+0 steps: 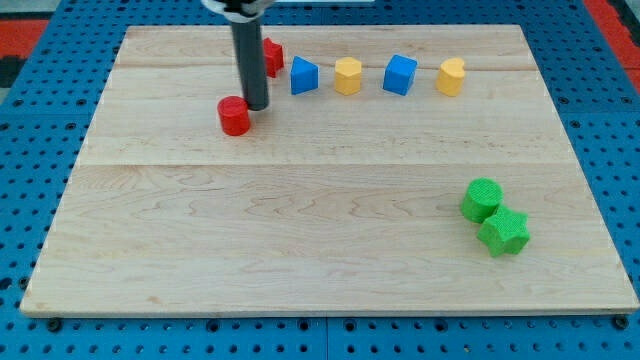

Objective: Move the red star to the top left of the red circle

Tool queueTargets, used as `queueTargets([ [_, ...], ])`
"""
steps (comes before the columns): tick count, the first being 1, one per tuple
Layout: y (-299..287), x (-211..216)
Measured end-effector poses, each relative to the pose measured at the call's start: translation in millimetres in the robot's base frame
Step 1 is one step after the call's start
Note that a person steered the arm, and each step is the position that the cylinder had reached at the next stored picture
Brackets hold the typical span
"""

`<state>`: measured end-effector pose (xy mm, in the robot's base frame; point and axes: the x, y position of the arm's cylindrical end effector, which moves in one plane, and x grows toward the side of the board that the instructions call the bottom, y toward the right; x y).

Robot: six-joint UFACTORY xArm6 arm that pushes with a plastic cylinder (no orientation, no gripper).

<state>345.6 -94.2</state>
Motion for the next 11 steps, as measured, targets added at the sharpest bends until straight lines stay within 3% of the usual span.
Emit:
queueTargets([
  [1,-12,-18],
  [3,-52,-99],
  [4,-34,-138],
  [5,-4,-148],
  [6,12,-147],
  [8,-19,-122],
  [9,12,-139],
  [10,80,-132],
  [11,52,-114],
])
